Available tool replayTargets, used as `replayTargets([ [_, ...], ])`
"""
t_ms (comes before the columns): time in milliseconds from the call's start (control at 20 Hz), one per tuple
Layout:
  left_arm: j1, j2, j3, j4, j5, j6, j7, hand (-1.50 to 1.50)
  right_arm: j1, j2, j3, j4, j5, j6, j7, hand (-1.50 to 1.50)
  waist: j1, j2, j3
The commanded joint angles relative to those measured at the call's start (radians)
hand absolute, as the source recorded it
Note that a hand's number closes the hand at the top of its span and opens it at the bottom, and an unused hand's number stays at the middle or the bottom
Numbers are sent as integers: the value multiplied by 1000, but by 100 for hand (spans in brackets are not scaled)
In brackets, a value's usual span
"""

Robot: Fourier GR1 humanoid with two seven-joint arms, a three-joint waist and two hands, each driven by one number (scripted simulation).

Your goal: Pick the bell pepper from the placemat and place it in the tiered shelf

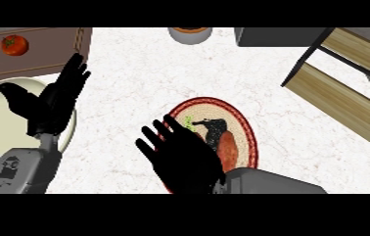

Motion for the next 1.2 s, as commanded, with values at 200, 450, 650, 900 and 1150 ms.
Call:
replayTargets([
  [200,20,-23,8,-18,-40,-21,-8,0,95,11,9,-9,189,55,-2,-150,1,1,0],
  [450,-7,-16,42,-44,-27,-30,67,0,184,-25,5,-37,259,71,-52,-150,0,1,0],
  [650,-29,-17,70,-5,-31,-51,48,0,210,-64,0,66,347,-31,-200,-150,2,2,1],
  [900,35,-71,54,41,-78,-73,-70,0,265,41,-23,49,410,13,-170,-150,1,2,0],
  [1150,12,-80,45,-100,-96,-20,81,0,235,85,-82,242,480,-95,-293,-150,8,2,1],
])
